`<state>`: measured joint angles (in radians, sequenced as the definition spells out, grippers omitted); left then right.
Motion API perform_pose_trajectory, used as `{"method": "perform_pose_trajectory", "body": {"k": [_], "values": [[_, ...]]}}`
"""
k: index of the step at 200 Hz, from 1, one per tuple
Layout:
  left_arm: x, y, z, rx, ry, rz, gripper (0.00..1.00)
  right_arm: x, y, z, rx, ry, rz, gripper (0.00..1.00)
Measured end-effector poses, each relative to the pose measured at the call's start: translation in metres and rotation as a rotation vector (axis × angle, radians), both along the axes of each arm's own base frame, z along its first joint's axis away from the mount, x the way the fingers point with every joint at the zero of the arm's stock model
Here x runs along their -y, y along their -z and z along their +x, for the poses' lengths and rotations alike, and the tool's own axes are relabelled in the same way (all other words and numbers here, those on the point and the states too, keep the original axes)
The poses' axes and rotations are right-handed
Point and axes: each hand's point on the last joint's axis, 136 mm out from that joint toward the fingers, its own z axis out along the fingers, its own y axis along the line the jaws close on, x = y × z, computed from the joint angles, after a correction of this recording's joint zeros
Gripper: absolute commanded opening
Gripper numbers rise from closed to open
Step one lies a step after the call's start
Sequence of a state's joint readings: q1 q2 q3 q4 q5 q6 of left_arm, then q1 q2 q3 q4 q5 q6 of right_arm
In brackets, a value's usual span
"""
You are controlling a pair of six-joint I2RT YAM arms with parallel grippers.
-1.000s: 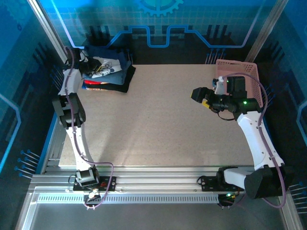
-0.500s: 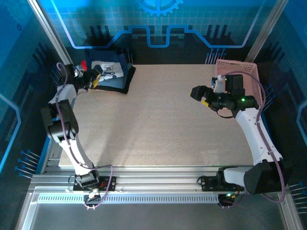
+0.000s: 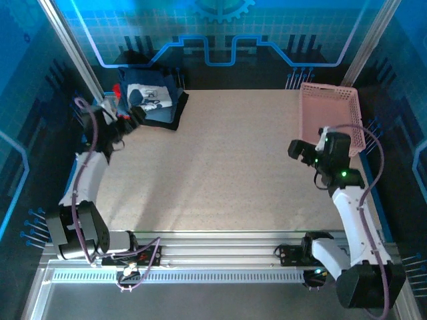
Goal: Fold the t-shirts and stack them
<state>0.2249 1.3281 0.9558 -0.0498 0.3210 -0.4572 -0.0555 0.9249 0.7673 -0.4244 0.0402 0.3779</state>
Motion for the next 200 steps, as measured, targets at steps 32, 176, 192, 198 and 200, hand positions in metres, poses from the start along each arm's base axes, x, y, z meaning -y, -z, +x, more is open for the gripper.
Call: {"method": "perform_pose_trajectory", "body": {"k": [32, 176, 192, 198, 200], "values": [[0.01, 0.094, -0.024, -0.064, -0.02, 0.224, 0.99, 0.026, 0.083, -0.01, -0.045, 0.049, -0.164, 1.0], [0.033, 0.07, -0.038, 0.27, 0.013, 0.521, 0.99, 0.009, 0.081, 0.029, 0.288, -0.073, -0.345, 1.0], [0.03, 0.07, -0.039, 0.272, 0.011, 0.519, 0.99, 0.005, 0.091, 0.035, 0.266, -0.093, -0.341, 1.0], [0.03, 0.072, -0.04, 0.269, 0.011, 0.518, 0.99, 0.003, 0.093, 0.037, 0.261, -0.102, -0.339, 1.0], [0.029, 0.072, -0.041, 0.269, 0.011, 0.518, 0.99, 0.003, 0.094, 0.038, 0.26, -0.103, -0.338, 1.0]]}}
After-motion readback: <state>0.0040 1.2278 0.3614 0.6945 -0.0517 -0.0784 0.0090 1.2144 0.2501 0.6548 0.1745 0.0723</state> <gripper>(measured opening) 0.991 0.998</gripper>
